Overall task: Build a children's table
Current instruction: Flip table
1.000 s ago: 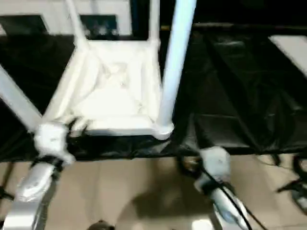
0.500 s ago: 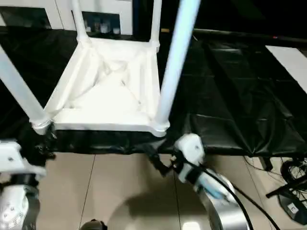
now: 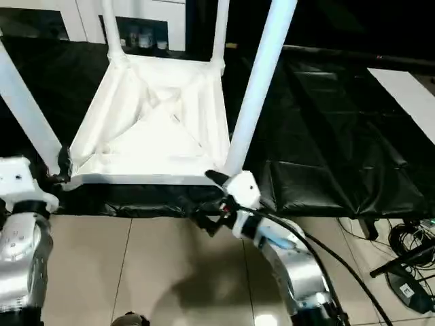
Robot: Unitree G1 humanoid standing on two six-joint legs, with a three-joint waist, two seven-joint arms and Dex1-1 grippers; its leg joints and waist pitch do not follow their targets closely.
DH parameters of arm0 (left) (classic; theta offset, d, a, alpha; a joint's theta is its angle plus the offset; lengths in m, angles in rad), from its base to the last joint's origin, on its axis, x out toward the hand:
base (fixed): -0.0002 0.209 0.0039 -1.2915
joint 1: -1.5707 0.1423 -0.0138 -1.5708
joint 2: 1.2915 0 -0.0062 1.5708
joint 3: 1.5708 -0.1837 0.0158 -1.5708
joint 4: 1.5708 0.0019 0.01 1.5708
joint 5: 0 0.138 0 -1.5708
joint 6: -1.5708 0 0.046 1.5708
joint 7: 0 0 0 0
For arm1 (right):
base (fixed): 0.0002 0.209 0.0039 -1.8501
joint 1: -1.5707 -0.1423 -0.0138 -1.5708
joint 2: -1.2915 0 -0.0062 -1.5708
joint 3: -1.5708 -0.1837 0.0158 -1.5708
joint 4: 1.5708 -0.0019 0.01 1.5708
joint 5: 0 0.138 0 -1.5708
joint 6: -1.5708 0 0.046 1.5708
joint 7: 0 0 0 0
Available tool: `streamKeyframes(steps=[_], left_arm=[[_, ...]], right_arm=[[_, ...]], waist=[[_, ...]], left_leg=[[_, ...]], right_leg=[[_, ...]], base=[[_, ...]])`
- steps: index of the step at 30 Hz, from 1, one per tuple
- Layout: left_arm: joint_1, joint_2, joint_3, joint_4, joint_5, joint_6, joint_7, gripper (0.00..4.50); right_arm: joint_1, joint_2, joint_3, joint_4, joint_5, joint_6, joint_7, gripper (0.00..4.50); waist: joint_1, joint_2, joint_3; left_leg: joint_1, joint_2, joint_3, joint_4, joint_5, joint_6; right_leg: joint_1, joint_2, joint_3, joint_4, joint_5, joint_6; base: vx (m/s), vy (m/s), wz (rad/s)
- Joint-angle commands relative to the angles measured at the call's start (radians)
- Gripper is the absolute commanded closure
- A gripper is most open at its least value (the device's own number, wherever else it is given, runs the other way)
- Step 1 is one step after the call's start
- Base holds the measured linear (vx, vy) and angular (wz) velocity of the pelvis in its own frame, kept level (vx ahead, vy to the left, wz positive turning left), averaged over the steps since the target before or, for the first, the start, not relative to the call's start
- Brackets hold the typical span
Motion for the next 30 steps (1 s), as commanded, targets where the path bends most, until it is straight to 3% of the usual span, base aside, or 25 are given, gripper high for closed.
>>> streamKeyframes(steps=[1, 4, 7, 8, 12, 14, 17, 18, 20, 23, 25, 26, 28, 29, 30], left_arm=[[-0.042, 0.017, 0.013, 0.073, 0.005, 0.027, 0.017, 0.25], [-0.074, 0.031, -0.001, 0.131, -0.001, 0.058, -0.01, 0.11], [-0.099, 0.034, -0.012, 0.175, -0.017, 0.077, -0.032, 0.44], [-0.105, 0.036, -0.019, 0.183, -0.015, 0.088, -0.035, 0.54], [-0.13, 0.045, -0.02, 0.228, -0.02, 0.094, -0.049, 0.93], [-0.149, 0.056, -0.025, 0.262, -0.031, 0.08, -0.074, 1.0], [-0.17, 0.068, -0.027, 0.285, -0.04, 0.075, -0.099, 1.3], [-0.181, 0.075, -0.026, 0.294, -0.042, 0.08, -0.106, 1.36], [-0.191, 0.084, -0.029, 0.305, -0.044, 0.082, -0.118, 1.38], [-0.197, 0.091, -0.033, 0.312, -0.048, 0.081, -0.138, 1.77], [-0.192, 0.091, -0.04, 0.297, -0.054, 0.088, -0.155, 1.78], [-0.192, 0.091, -0.04, 0.297, -0.054, 0.088, -0.155, 1.83], [-0.179, 0.082, -0.049, 0.264, -0.063, 0.105, -0.165, 2.12], [-0.171, 0.074, -0.055, 0.244, -0.069, 0.117, -0.17, 2.12], [-0.171, 0.074, -0.055, 0.244, -0.069, 0.117, -0.17, 2.24]], right_arm=[[-0.028, -0.008, 0.022, 0.024, 0.013, 0.021, 0.048, 0.0], [-0.058, -0.015, 0.048, 0.045, 0.03, 0.056, 0.117, 0.0], [-0.08, -0.014, 0.057, 0.067, 0.046, 0.062, 0.15, 0.0], [-0.088, -0.013, 0.058, 0.077, 0.046, 0.059, 0.155, 0.0], [-0.109, -0.005, 0.06, 0.115, 0.037, 0.038, 0.159, 0.0], [-0.12, 0.003, 0.057, 0.134, 0.034, 0.03, 0.164, 0.0], [-0.126, 0.012, 0.058, 0.149, 0.034, 0.024, 0.166, 0.0], [-0.128, 0.017, 0.06, 0.157, 0.034, 0.02, 0.166, 0.0], [-0.13, 0.021, 0.063, 0.164, 0.034, 0.015, 0.167, 0.0], [-0.129, 0.026, 0.067, 0.173, 0.032, 0.007, 0.167, 0.0], [-0.127, 0.033, 0.07, 0.183, 0.029, -0.003, 0.162, 0.0], [-0.127, 0.033, 0.07, 0.183, 0.029, -0.003, 0.162, 0.0], [-0.12, 0.04, 0.07, 0.188, 0.026, -0.013, 0.152, 0.0], [-0.116, 0.044, 0.07, 0.189, 0.024, -0.016, 0.147, 0.0], [-0.116, 0.044, 0.07, 0.189, 0.024, -0.016, 0.147, 0.0]], waist=[[0.007, 0.027, -0.069], [0.014, 0.026, -0.069], [0.021, 0.028, -0.07], [0.022, 0.023, -0.069], [0.029, 0.024, -0.071], [0.034, 0.02, -0.071], [0.041, 0.022, -0.073], [0.046, 0.029, -0.073], [0.049, 0.032, -0.074], [0.051, 0.031, -0.075], [0.054, 0.044, -0.077], [0.052, 0.04, -0.076], [0.055, 0.049, -0.077], [0.055, 0.043, -0.075], [0.056, 0.044, -0.076]], left_leg=[[0.027, 0.023, -0.003, -0.057, -0.15, 0.002], [0.026, 0.023, -0.004, -0.059, -0.179, -0.006], [0.028, 0.026, -0.004, -0.059, -0.195, -0.011], [0.028, 0.026, -0.003, -0.061, -0.199, -0.013], [0.027, 0.026, -0.004, -0.06, -0.196, -0.016], [0.027, 0.025, -0.003, -0.06, -0.193, -0.014], [0.027, 0.025, -0.004, -0.061, -0.189, -0.018], [0.027, 0.026, -0.006, -0.061, -0.187, -0.021], [0.027, 0.026, -0.007, -0.061, -0.19, -0.025], [0.027, 0.026, -0.007, -0.061, -0.192, -0.03], [0.027, 0.025, -0.009, -0.061, -0.199, -0.037], [0.027, 0.025, -0.008, -0.062, -0.207, -0.038], [0.027, 0.025, -0.01, -0.061, -0.213, -0.04], [0.027, 0.026, -0.008, -0.062, -0.221, -0.04], [0.027, 0.026, -0.009, -0.062, -0.223, -0.04]], right_leg=[[0.024, -0.068, 0.033, -0.052, 0.208, -0.16], [0.025, -0.072, 0.034, -0.052, 0.177, -0.165], [0.023, -0.075, 0.034, -0.051, 0.159, -0.182], [0.022, -0.074, 0.034, -0.052, 0.15, -0.186], [0.022, -0.077, 0.034, -0.05, 0.14, -0.192], [0.022, -0.078, 0.034, -0.051, 0.133, -0.191], [0.021, -0.078, 0.033, -0.049, 0.133, -0.189], [0.021, -0.079, 0.033, -0.047, 0.141, -0.189], [0.021, -0.079, 0.032, -0.045, 0.159, -0.189], [0.022, -0.079, 0.031, -0.044, 0.18, -0.19], [0.021, -0.079, 0.03, -0.042, 0.188, -0.193], [0.022, -0.078, 0.03, -0.044, 0.188, -0.193], [0.022, -0.079, 0.03, -0.043, 0.191, -0.194], [0.022, -0.08, 0.031, -0.044, 0.187, -0.196], [0.023, -0.079, 0.03, -0.043, 0.185, -0.197]], base=[[0.0, 0.0, 0.0], [0.0, 0.0, 0.0], [0.0, 0.0, 0.0], [0.0, 0.0, 0.0], [0.0, 0.0, 0.0], [0.0, 0.0, 0.0], [0.0, 0.0, 0.0], [0.0, 0.0, 0.0], [0.0, 0.0, 0.0], [0.0, 0.0, 0.0], [0.0, 0.0, 0.0], [0.0, 0.0, 0.0], [0.0, 0.0, 0.0], [0.0, 0.0, 0.0], [0.0, 0.0, 0.0]])
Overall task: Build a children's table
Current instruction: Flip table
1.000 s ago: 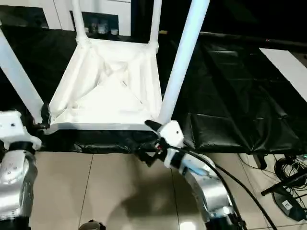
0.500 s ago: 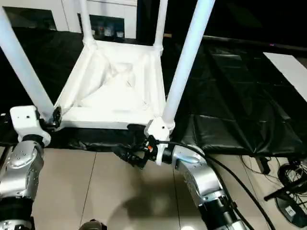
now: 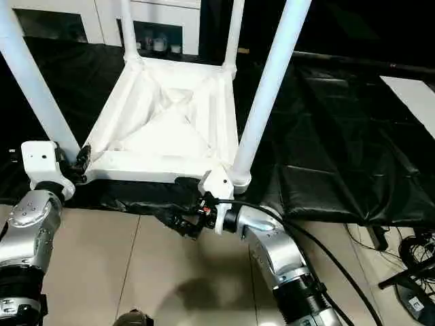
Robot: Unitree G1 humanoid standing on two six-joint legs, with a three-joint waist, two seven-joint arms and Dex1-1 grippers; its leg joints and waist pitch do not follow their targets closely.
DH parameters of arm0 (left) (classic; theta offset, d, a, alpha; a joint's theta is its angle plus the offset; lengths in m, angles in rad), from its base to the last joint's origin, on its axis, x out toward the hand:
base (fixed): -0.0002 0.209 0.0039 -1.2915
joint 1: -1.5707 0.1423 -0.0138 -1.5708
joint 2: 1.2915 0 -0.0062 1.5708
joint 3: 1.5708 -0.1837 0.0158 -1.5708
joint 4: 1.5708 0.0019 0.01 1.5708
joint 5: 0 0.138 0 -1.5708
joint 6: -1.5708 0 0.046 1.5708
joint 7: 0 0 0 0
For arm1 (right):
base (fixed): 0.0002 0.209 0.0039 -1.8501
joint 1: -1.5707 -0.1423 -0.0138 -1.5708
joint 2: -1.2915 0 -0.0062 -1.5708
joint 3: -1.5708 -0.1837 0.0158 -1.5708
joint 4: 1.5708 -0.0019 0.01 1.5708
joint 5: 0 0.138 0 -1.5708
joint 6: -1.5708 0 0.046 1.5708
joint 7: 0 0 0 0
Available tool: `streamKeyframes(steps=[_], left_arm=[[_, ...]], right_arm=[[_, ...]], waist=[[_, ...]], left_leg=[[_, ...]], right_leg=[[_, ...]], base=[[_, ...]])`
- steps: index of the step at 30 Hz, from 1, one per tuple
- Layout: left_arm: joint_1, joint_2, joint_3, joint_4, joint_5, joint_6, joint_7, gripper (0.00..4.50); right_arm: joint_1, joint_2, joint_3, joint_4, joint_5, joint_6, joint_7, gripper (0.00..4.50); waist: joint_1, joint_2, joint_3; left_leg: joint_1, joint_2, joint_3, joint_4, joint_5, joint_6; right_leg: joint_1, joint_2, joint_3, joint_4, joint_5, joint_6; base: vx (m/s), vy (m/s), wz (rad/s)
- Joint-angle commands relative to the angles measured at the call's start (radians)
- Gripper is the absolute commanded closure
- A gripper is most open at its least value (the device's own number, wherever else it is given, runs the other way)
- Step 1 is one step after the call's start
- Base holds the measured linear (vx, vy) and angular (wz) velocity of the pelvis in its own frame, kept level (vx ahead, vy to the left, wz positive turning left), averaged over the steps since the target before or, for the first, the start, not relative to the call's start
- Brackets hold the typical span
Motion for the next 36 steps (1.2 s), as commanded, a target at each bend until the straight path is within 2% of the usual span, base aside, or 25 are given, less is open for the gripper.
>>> streamKeyframes(steps=[1, 2, 3, 8, 9, 10, 12, 13, 14, 15, 16, 17, 21, 22, 23, 24, 28, 31, 33, 36], left_arm=[[0.015, -0.017, -0.018, -0.041, -0.028, 0.028, -0.015, 2.27], [0.019, -0.042, -0.021, -0.072, -0.057, 0.058, -0.016, 2.29], [0.02, -0.055, -0.021, -0.087, -0.072, 0.072, -0.016, 2.3], [0.021, -0.148, -0.014, -0.168, -0.173, 0.153, -0.004, 2.31], [0.022, -0.184, -0.01, -0.197, -0.214, 0.172, 0.004, 2.31], [0.022, -0.184, -0.01, -0.197, -0.214, 0.172, 0.004, 2.31], [0.03, -0.252, -0.013, -0.264, -0.276, 0.216, 0.026, 2.31], [0.03, -0.252, -0.013, -0.264, -0.276, 0.216, 0.026, 2.31], [0.033, -0.267, -0.019, -0.277, -0.281, 0.22, 0.027, 2.31], [0.035, -0.274, -0.022, -0.285, -0.283, 0.224, 0.028, 2.31], [0.035, -0.274, -0.022, -0.285, -0.283, 0.224, 0.028, 2.31], [0.037, -0.285, -0.023, -0.294, -0.287, 0.226, 0.028, 2.32], [0.047, -0.307, -0.04, -0.326, -0.268, 0.256, 0.026, 2.35], [0.047, -0.307, -0.04, -0.326, -0.268, 0.256, 0.026, 2.35], [0.049, -0.314, -0.041, -0.332, -0.265, 0.261, 0.03, 2.35], [0.049, -0.32, -0.042, -0.339, -0.262, 0.269, 0.034, 2.35], [0.049, -0.329, -0.046, -0.349, -0.259, 0.283, 0.042, 2.35], [0.053, -0.324, -0.062, -0.363, -0.269, 0.298, 0.05, 2.35], [0.054, -0.324, -0.065, -0.369, -0.27, 0.303, 0.05, 2.35], [0.063, -0.325, -0.079, -0.38, -0.257, 0.311, 0.046, 2.35]], right_arm=[[0.011, -0.001, -0.004, 0.0, -0.007, -0.011, -0.008, 0.0], [0.02, 0.001, 0.0, -0.008, -0.011, -0.009, -0.014, 0.0], [0.026, 0.001, 0.002, -0.015, -0.012, -0.005, -0.017, 0.0], [0.056, 0.005, -0.008, -0.028, -0.038, 0.005, -0.088, 0.0], [0.068, 0.01, -0.02, -0.029, -0.038, 0.015, -0.116, 0.0], [0.068, 0.01, -0.02, -0.029, -0.038, 0.015, -0.116, 0.0], [0.098, 0.028, -0.058, -0.039, -0.027, 0.039, -0.178, 0.0], [0.098, 0.028, -0.058, -0.039, -0.027, 0.039, -0.178, 0.0], [0.096, 0.044, -0.09, -0.028, -0.017, 0.051, -0.223, 0.0], [0.095, 0.052, -0.108, -0.022, -0.01, 0.059, -0.246, 0.0], [0.095, 0.052, -0.108, -0.022, -0.01, 0.059, -0.246, 0.0], [0.092, 0.062, -0.13, -0.013, -0.004, 0.063, -0.275, 0.0], [0.065, 0.118, -0.22, 0.007, 0.093, 0.093, -0.343, 0.0], [0.065, 0.118, -0.22, 0.007, 0.093, 0.093, -0.343, 0.0], [0.05, 0.137, -0.244, 0.02, 0.131, 0.095, -0.349, 0.0], [0.032, 0.159, -0.271, 0.032, 0.178, 0.103, -0.348, 0.0], [-0.005, 0.194, -0.321, 0.06, 0.252, 0.112, -0.352, 0.0], [-0.089, 0.227, -0.395, 0.164, 0.279, 0.112, -0.397, 0.0], [-0.106, 0.233, -0.41, 0.186, 0.284, 0.112, -0.406, 0.0], [-0.184, 0.252, -0.485, 0.268, 0.364, 0.115, -0.41, 0.0]], waist=[[0.007, 0.033, -0.074], [0.009, 0.038, -0.073], [0.011, 0.039, -0.071], [0.025, 0.033, -0.072], [0.027, 0.034, -0.07], [0.029, 0.035, -0.069], [0.04, 0.037, -0.07], [0.042, 0.036, -0.071], [0.046, 0.035, -0.076], [0.045, 0.043, -0.075], [0.044, 0.038, -0.077], [0.043, 0.038, -0.077], [0.035, 0.04, -0.072], [0.034, 0.049, -0.072], [0.033, 0.051, -0.071], [0.031, 0.045, -0.072], [0.032, 0.054, -0.076], [0.031, 0.058, -0.077], [0.032, 0.058, -0.076], [0.032, 0.056, -0.078]], left_leg=[[0.027, 0.025, -0.007, -0.065, -0.219, -0.035], [0.025, 0.026, -0.008, -0.065, -0.213, -0.033], [0.025, 0.027, -0.007, -0.065, -0.215, -0.036], [0.022, 0.024, -0.002, -0.058, -0.169, -0.016], [0.02, 0.024, -0.001, -0.059, -0.165, -0.014], [0.02, 0.025, -0.001, -0.06, -0.167, -0.013], [0.019, 0.026, 0.0, -0.058, -0.165, -0.012], [0.019, 0.026, 0.001, -0.057, -0.159, -0.01], [0.017, 0.023, 0.001, -0.052, -0.133, -0.003], [0.015, 0.023, 0.001, -0.05, -0.119, -0.003], [0.013, 0.022, 0.001, -0.048, -0.093, -0.002], [0.01, 0.02, 0.001, -0.045, -0.084, -0.001], [0.012, 0.023, -0.001, -0.053, -0.151, -0.004], [0.012, 0.024, -0.002, -0.053, -0.153, -0.006], [0.013, 0.024, -0.002, -0.053, -0.159, -0.009], [0.011, 0.024, -0.001, -0.053, -0.154, -0.007], [0.008, 0.023, 0.001, -0.048, -0.119, 0.008], [0.007, 0.022, 0.0, -0.048, -0.11, -0.004], [0.009, 0.023, 0.001, -0.048, -0.123, -0.016], [0.007, 0.022, 0.002, -0.046, -0.106, -0.012]], right_leg=[[0.024, -0.078, 0.032, -0.054, 0.186, -0.196], [0.024, -0.078, 0.032, -0.053, 0.191, -0.197], [0.022, -0.077, 0.031, -0.055, 0.198, -0.201], [0.025, -0.077, 0.033, -0.053, 0.207, -0.198], [0.023, -0.078, 0.034, -0.054, 0.19, -0.198], [0.022, -0.078, 0.034, -0.056, 0.178, -0.197], [0.023, -0.079, 0.036, -0.056, 0.161, -0.191], [0.021, -0.078, 0.036, -0.056, 0.17, -0.192], [0.022, -0.075, 0.036, -0.054, 0.199, -0.189], [0.019, -0.075, 0.036, -0.051, 0.219, -0.187], [0.019, -0.07, 0.035, -0.048, 0.26, -0.183], [0.018, -0.068, 0.033, -0.046, 0.281, -0.176], [0.016, -0.071, 0.034, -0.054, 0.192, -0.155], [0.014, -0.071, 0.034, -0.054, 0.191, -0.153], [0.013, -0.071, 0.035, -0.055, 0.19, -0.148], [0.016, -0.072, 0.035, -0.054, 0.201, -0.147], [0.013, -0.072, 0.035, -0.048, 0.239, -0.158], [0.012, -0.069, 0.032, -0.046, 0.249, -0.156], [0.01, -0.07, 0.033, -0.047, 0.222, -0.156], [0.011, -0.069, 0.032, -0.044, 0.252, -0.152]], base=[[0.0, 0.0, 0.0], [0.0, 0.0, 0.0], [0.0, 0.0, 0.0], [0.0, 0.0, 0.0], [0.0, 0.0, 0.0], [0.0, 0.0, 0.0], [0.0, 0.0, 0.0], [0.0, 0.0, 0.0], [0.0, 0.0, 0.0], [0.0, 0.0, 0.0], [0.0, 0.0, 0.0], [0.0, 0.0, 0.0], [0.0, 0.0, 0.0], [0.0, 0.0, 0.0], [0.0, 0.0, 0.0], [0.0, 0.0, 0.0], [0.0, 0.0, 0.0], [0.0, 0.0, 0.0], [0.0, 0.0, 0.0], [0.0, 0.0, 0.0]])
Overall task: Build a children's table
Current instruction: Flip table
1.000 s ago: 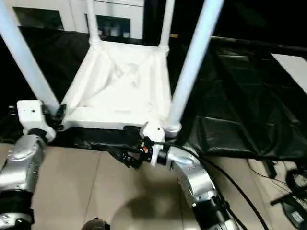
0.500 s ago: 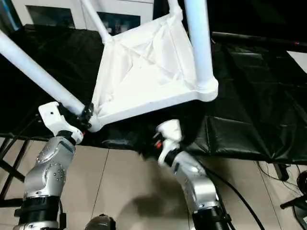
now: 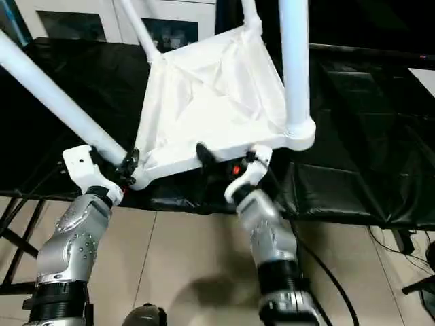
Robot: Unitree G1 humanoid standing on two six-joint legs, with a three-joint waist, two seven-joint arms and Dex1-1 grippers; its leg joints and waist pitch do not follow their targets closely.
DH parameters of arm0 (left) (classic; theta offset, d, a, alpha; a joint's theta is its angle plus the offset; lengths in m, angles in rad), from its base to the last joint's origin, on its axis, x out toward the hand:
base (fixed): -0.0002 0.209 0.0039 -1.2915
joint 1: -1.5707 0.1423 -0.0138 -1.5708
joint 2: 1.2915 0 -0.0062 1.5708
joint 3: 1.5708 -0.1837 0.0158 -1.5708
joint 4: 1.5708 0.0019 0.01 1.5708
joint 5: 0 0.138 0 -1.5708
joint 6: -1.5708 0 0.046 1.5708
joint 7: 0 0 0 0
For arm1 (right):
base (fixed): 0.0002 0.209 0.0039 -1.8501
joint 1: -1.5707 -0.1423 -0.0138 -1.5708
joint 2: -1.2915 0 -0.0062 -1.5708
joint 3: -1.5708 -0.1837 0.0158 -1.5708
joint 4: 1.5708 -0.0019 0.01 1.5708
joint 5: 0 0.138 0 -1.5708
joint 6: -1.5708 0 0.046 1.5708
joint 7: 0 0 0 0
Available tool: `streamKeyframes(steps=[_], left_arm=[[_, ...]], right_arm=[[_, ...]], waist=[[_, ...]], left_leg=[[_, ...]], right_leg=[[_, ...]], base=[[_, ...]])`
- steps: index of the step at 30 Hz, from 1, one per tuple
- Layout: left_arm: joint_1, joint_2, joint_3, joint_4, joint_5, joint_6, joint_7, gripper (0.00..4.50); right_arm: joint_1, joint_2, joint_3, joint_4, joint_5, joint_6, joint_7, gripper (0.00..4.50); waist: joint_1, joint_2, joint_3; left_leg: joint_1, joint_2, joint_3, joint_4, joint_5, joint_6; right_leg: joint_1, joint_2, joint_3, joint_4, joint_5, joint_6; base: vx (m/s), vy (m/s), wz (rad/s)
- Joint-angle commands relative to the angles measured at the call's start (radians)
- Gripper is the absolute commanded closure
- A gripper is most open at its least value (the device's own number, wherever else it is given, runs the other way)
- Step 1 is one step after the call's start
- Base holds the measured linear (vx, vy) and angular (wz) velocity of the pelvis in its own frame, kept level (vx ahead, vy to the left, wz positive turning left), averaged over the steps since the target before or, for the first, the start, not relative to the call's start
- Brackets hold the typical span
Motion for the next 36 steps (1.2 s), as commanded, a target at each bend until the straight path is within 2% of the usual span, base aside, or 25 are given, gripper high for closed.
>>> streamKeyframes(steps=[1, 2, 4, 5, 6, 7, 9, 10, 12, 14, 16, 17, 19, 22, 26, 27, 28, 30, 32, 34, 36], left_arm=[[-0.009, -0.026, -0.029, -0.053, -0.055, 0.002, -0.019, 2.35], [0.001, -0.027, -0.039, -0.065, -0.038, 0.007, -0.022, 2.35], [0.005, -0.027, -0.042, -0.069, -0.033, 0.007, -0.022, 2.35], [0.01, -0.026, -0.05, -0.076, -0.024, 0.011, -0.024, 2.35], [0.011, -0.026, -0.053, -0.078, -0.022, 0.012, -0.025, 2.35], [0.014, -0.026, -0.058, -0.082, -0.017, 0.013, -0.022, 2.35], [0.021, -0.023, -0.071, -0.091, -0.009, 0.014, -0.025, 2.35], [0.023, -0.022, -0.074, -0.093, -0.006, 0.013, -0.024, 2.35], [0.026, -0.02, -0.084, -0.094, 0.003, 0.01, -0.026, 2.35], [0.024, -0.022, -0.086, -0.093, 0.008, 0.005, -0.027, 2.35], [0.024, -0.023, -0.083, -0.093, 0.008, 0.003, -0.027, 2.35], [0.023, -0.023, -0.083, -0.093, 0.007, 0.002, -0.026, 2.35], [0.021, -0.023, -0.085, -0.089, 0.008, 0.0, -0.025, 2.35], [0.015, -0.023, -0.085, -0.08, 0.012, -0.003, -0.028, 2.35], [0.017, -0.021, -0.094, -0.079, 0.018, -0.002, -0.037, 2.35], [0.017, -0.013, -0.102, -0.071, 0.054, -0.006, -0.012, 2.35], [0.016, -0.011, -0.103, -0.064, 0.047, -0.001, -0.027, 2.0], [0.016, -0.007, -0.104, -0.058, 0.049, -0.003, -0.034, 1.65], [0.015, 0.003, -0.102, -0.059, 0.044, -0.011, -0.052, 1.62], [0.023, 0.027, -0.103, -0.07, 0.055, -0.009, -0.061, 1.36], [0.064, 0.067, -0.1, -0.102, 0.049, 0.02, -0.092, 1.22]], right_arm=[[-0.028, 0.006, -0.037, 0.024, 0.048, 0.003, -0.008, 0.0], [-0.086, 0.011, -0.088, 0.091, 0.106, 0.007, -0.017, 0.0], [-0.102, 0.011, -0.1, 0.11, 0.119, 0.009, -0.021, 0.0], [-0.125, 0.011, -0.115, 0.142, 0.133, 0.005, -0.026, 0.0], [-0.131, 0.01, -0.119, 0.151, 0.137, 0.004, -0.027, 0.0], [-0.149, 0.011, -0.137, 0.178, 0.146, 0.009, -0.027, 0.0], [-0.176, 0.014, -0.163, 0.223, 0.154, 0.021, -0.03, 0.28], [-0.184, 0.015, -0.17, 0.238, 0.155, 0.028, -0.03, 0.28], [-0.193, 0.017, -0.18, 0.259, 0.159, 0.032, -0.024, 0.54], [-0.205, 0.016, -0.199, 0.282, 0.176, 0.03, -0.027, 0.62], [-0.211, 0.014, -0.207, 0.294, 0.176, 0.023, -0.034, 0.76], [-0.214, 0.011, -0.208, 0.3, 0.175, 0.019, -0.037, 0.98], [-0.221, 0.009, -0.22, 0.31, 0.188, 0.019, -0.037, 1.06], [-0.236, -0.005, -0.222, 0.338, 0.177, 0.005, -0.032, 1.32], [-0.243, -0.006, -0.235, 0.347, 0.17, 0.003, -0.029, 1.67], [-0.247, -0.009, -0.237, 0.353, 0.168, 0.0, -0.027, 1.76], [-0.25, -0.011, -0.24, 0.358, 0.166, -0.005, -0.025, 1.92], [-0.253, -0.013, -0.242, 0.362, 0.163, -0.012, -0.028, 2.02], [-0.259, -0.018, -0.242, 0.361, 0.155, -0.029, -0.033, 2.1], [-0.272, -0.025, -0.252, 0.358, 0.153, -0.053, -0.048, 2.3], [-0.291, -0.04, -0.268, 0.357, 0.142, -0.098, -0.081, 2.35]], waist=[[-0.01, 0.011, -0.082], [-0.011, 0.011, -0.084], [-0.009, 0.014, -0.086], [-0.01, 0.003, -0.082], [-0.009, 0.008, -0.085], [-0.011, 0.002, -0.083], [-0.012, 0.006, -0.081], [-0.014, 0.002, -0.082], [-0.02, 0.003, -0.082], [-0.024, 0.004, -0.083], [-0.025, 0.004, -0.083], [-0.025, 0.008, -0.085], [-0.026, 0.007, -0.085], [-0.027, 0.012, -0.085], [-0.027, 0.008, -0.086], [-0.028, 0.009, -0.086], [-0.028, 0.008, -0.086], [-0.027, 0.008, -0.088], [-0.026, 0.007, -0.088], [-0.024, 0.006, -0.089], [-0.024, 0.007, -0.09]], left_leg=[[0.031, 0.021, -0.002, -0.055, -0.1, -0.013], [0.03, 0.021, 0.0, -0.053, -0.09, -0.007], [0.03, 0.021, 0.0, -0.046, -0.066, 0.0], [0.025, 0.02, 0.002, -0.048, -0.054, 0.006], [0.025, 0.019, 0.001, -0.048, -0.057, 0.007], [0.025, 0.02, 0.003, -0.049, -0.063, 0.01], [0.024, 0.021, 0.002, -0.051, -0.081, 0.01], [0.024, 0.021, 0.003, -0.052, -0.081, 0.01], [0.023, 0.02, 0.003, -0.05, -0.065, 0.016], [0.022, 0.02, 0.004, -0.049, -0.057, 0.022], [0.023, 0.02, 0.005, -0.049, -0.055, 0.026], [0.024, 0.021, 0.005, -0.048, -0.059, 0.025], [0.025, 0.021, 0.005, -0.049, -0.064, 0.021], [0.024, 0.021, 0.005, -0.048, -0.066, 0.017], [0.024, 0.02, 0.006, -0.047, -0.061, 0.019], [0.024, 0.02, 0.006, -0.047, -0.06, 0.02], [0.025, 0.021, 0.005, -0.047, -0.061, 0.021], [0.025, 0.021, 0.006, -0.046, -0.059, 0.022], [0.025, 0.021, 0.007, -0.046, -0.056, 0.025], [0.026, 0.021, 0.008, -0.045, -0.052, 0.026], [0.026, 0.021, 0.008, -0.044, -0.044, 0.033]], right_leg=[[0.037, -0.066, 0.029, -0.05, 0.264, -0.156], [0.038, -0.068, 0.029, -0.047, 0.288, -0.158], [0.031, -0.064, 0.027, -0.043, 0.311, -0.16], [0.033, -0.062, 0.026, -0.044, 0.322, -0.156], [0.034, -0.065, 0.025, -0.042, 0.314, -0.16], [0.034, -0.065, 0.025, -0.044, 0.303, -0.161], [0.033, -0.068, 0.026, -0.047, 0.256, -0.166], [0.034, -0.068, 0.026, -0.048, 0.253, -0.168], [0.034, -0.069, 0.025, -0.047, 0.261, -0.171], [0.035, -0.069, 0.025, -0.046, 0.268, -0.175], [0.034, -0.068, 0.025, -0.046, 0.269, -0.18], [0.033, -0.069, 0.025, -0.046, 0.261, -0.183], [0.033, -0.068, 0.024, -0.047, 0.252, -0.186], [0.033, -0.068, 0.024, -0.047, 0.254, -0.187], [0.034, -0.067, 0.024, -0.046, 0.267, -0.189], [0.034, -0.067, 0.024, -0.046, 0.266, -0.19], [0.034, -0.068, 0.023, -0.046, 0.263, -0.19], [0.035, -0.068, 0.024, -0.045, 0.259, -0.193], [0.033, -0.07, 0.024, -0.046, 0.259, -0.201], [0.033, -0.067, 0.024, -0.044, 0.261, -0.202], [0.031, -0.068, 0.023, -0.043, 0.253, -0.201]], base=[[0.0, 0.0, 0.0], [0.0, 0.0, 0.0], [0.0, 0.0, 0.0], [0.0, 0.0, 0.0], [0.0, 0.0, 0.0], [0.0, 0.0, 0.0], [0.0, 0.0, 0.0], [0.0, 0.0, 0.0], [0.0, 0.0, 0.0], [0.0, 0.0, 0.0], [0.0, 0.0, 0.0], [0.0, 0.0, 0.0], [0.0, 0.0, 0.0], [0.0, 0.0, 0.0], [0.0, 0.0, 0.0], [0.0, 0.0, 0.0], [0.0, 0.0, 0.0], [0.0, 0.0, 0.0], [0.0, 0.0, 0.0], [0.0, 0.0, 0.0], [0.0, 0.0, 0.0]])
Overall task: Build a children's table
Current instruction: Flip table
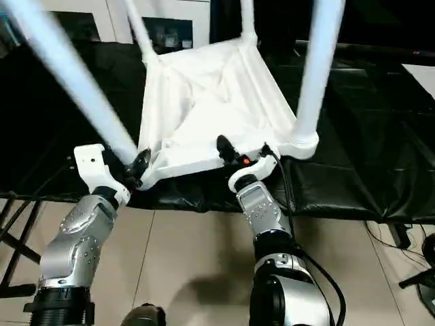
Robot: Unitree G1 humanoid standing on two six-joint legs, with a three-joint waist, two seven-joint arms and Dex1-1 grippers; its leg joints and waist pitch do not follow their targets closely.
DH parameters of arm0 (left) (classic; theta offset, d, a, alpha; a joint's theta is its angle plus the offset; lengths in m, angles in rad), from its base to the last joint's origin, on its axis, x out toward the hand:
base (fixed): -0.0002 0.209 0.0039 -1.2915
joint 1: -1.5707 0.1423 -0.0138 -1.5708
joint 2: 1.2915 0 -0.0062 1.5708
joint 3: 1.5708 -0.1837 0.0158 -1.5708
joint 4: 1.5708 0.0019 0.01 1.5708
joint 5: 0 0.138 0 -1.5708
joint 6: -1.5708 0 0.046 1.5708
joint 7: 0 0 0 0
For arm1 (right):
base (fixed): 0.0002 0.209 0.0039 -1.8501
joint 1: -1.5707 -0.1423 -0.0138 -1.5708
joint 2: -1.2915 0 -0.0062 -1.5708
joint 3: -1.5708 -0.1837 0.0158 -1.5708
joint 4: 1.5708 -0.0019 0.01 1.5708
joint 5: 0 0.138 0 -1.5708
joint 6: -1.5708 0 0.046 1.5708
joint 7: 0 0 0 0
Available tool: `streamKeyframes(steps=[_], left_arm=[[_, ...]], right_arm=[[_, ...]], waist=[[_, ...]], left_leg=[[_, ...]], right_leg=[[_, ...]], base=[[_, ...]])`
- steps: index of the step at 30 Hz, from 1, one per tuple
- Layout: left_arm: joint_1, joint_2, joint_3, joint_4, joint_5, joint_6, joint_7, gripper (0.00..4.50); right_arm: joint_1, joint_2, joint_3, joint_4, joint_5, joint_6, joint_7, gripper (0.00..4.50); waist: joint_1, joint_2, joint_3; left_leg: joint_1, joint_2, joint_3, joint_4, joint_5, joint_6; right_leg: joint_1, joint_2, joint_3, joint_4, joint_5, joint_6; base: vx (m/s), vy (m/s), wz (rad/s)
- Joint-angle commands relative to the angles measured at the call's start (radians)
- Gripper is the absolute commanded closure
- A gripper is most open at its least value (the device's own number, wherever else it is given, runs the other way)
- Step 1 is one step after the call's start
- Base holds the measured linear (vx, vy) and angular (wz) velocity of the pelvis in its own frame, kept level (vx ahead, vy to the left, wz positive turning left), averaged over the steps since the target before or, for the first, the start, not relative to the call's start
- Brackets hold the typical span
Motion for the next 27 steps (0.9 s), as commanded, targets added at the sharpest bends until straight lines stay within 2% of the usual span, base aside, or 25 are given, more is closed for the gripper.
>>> streamKeyframes(steps=[1, 4, 7, 9, 11, 13, 15, 17, 21, 24, 27], left_arm=[[0.026, 0.016, -0.009, -0.031, -0.003, 0.022, -0.023, 1.22], [0.089, 0.073, -0.031, -0.081, 0.024, 0.033, -0.065, 0.88], [0.117, 0.1, -0.052, -0.11, 0.035, 0.031, -0.097, 0.79], [0.164, 0.175, -0.13, -0.172, 0.081, -0.012, -0.181, 0.44], [0.176, 0.219, -0.177, -0.19, 0.115, -0.051, -0.227, 0.38], [0.182, 0.263, -0.223, -0.212, 0.136, -0.08, -0.277, 0.38], [0.178, 0.274, -0.237, -0.237, 0.134, -0.075, -0.29, 0.38], [0.152, 0.284, -0.254, -0.27, 0.146, -0.088, -0.3, 0.38], [0.08, 0.296, -0.262, -0.29, 0.184, -0.1, -0.285, 0.38], [0.012, 0.307, -0.259, -0.294, 0.2, -0.114, -0.28, 0.38], [-0.029, 0.309, -0.251, -0.298, 0.204, -0.121, -0.275, 0.38]], right_arm=[[-0.066, -0.031, -0.005, -0.047, -0.023, -0.085, -0.025, 2.36], [-0.078, -0.06, 0.005, -0.05, -0.085, -0.166, -0.092, 2.44], [-0.081, -0.072, 0.012, -0.055, -0.113, -0.2, -0.118, 2.47], [-0.078, -0.094, 0.032, -0.075, -0.177, -0.253, -0.164, 2.49], [-0.074, -0.1, 0.039, -0.087, -0.198, -0.267, -0.182, 2.5], [-0.067, -0.106, 0.05, -0.107, -0.223, -0.279, -0.198, 2.5], [-0.059, -0.111, 0.067, -0.129, -0.248, -0.282, -0.213, 2.5], [-0.046, -0.123, 0.105, -0.166, -0.308, -0.296, -0.256, 2.5], [-0.035, -0.143, 0.149, -0.222, -0.386, -0.307, -0.319, 2.5], [-0.032, -0.163, 0.18, -0.248, -0.45, -0.312, -0.359, 2.5], [-0.035, -0.169, 0.188, -0.262, -0.472, -0.306, -0.382, 2.52]], waist=[[-0.003, 0.005, -0.091], [-0.001, 0.004, -0.09], [0.001, 0.008, -0.087], [0.009, 0.008, -0.086], [0.016, 0.008, -0.084], [0.015, 0.009, -0.083], [0.009, 0.008, -0.083], [0.007, 0.009, -0.083], [0.009, 0.008, -0.08], [0.007, 0.009, -0.081], [0.002, 0.007, -0.082]], left_leg=[[0.037, 0.021, 0.004, -0.049, -0.047, 0.024], [0.037, 0.022, 0.006, -0.049, -0.045, 0.025], [0.043, 0.024, 0.009, -0.051, -0.087, 0.016], [0.044, 0.025, 0.008, -0.056, -0.111, 0.007], [0.05, 0.025, 0.01, -0.057, -0.138, 0.001], [0.051, 0.025, 0.012, -0.062, -0.162, -0.011], [0.049, 0.024, 0.015, -0.067, -0.193, -0.03], [0.048, 0.022, 0.016, -0.069, -0.206, -0.039], [0.052, 0.02, 0.018, -0.072, -0.254, -0.062], [0.048, 0.017, 0.016, -0.073, -0.261, -0.076], [0.045, 0.015, 0.015, -0.071, -0.251, -0.078]], right_leg=[[0.041, -0.067, 0.024, -0.048, 0.252, -0.203], [0.038, -0.067, 0.024, -0.049, 0.239, -0.199], [0.032, -0.064, 0.025, -0.054, 0.18, -0.188], [0.029, -0.065, 0.025, -0.058, 0.132, -0.167], [0.023, -0.063, 0.027, -0.062, 0.091, -0.151], [0.02, -0.063, 0.027, -0.064, 0.055, -0.142], [0.019, -0.063, 0.025, -0.062, 0.028, -0.135], [0.019, -0.064, 0.026, -0.065, 0.008, -0.127], [0.011, -0.066, 0.03, -0.077, -0.072, -0.097], [0.013, -0.067, 0.03, -0.079, -0.1, -0.074], [0.014, -0.066, 0.03, -0.077, -0.088, -0.072]], base=[[0.0, 0.0, 0.0], [0.0, 0.0, 0.0], [0.0, 0.0, 0.0], [0.0, 0.0, 0.0], [0.0, 0.0, 0.0], [0.0, 0.0, 0.0], [0.0, 0.0, 0.0], [0.0, 0.0, 0.0], [0.0, 0.0, 0.0], [0.0, 0.0, 0.0], [0.0, 0.0, 0.0]])
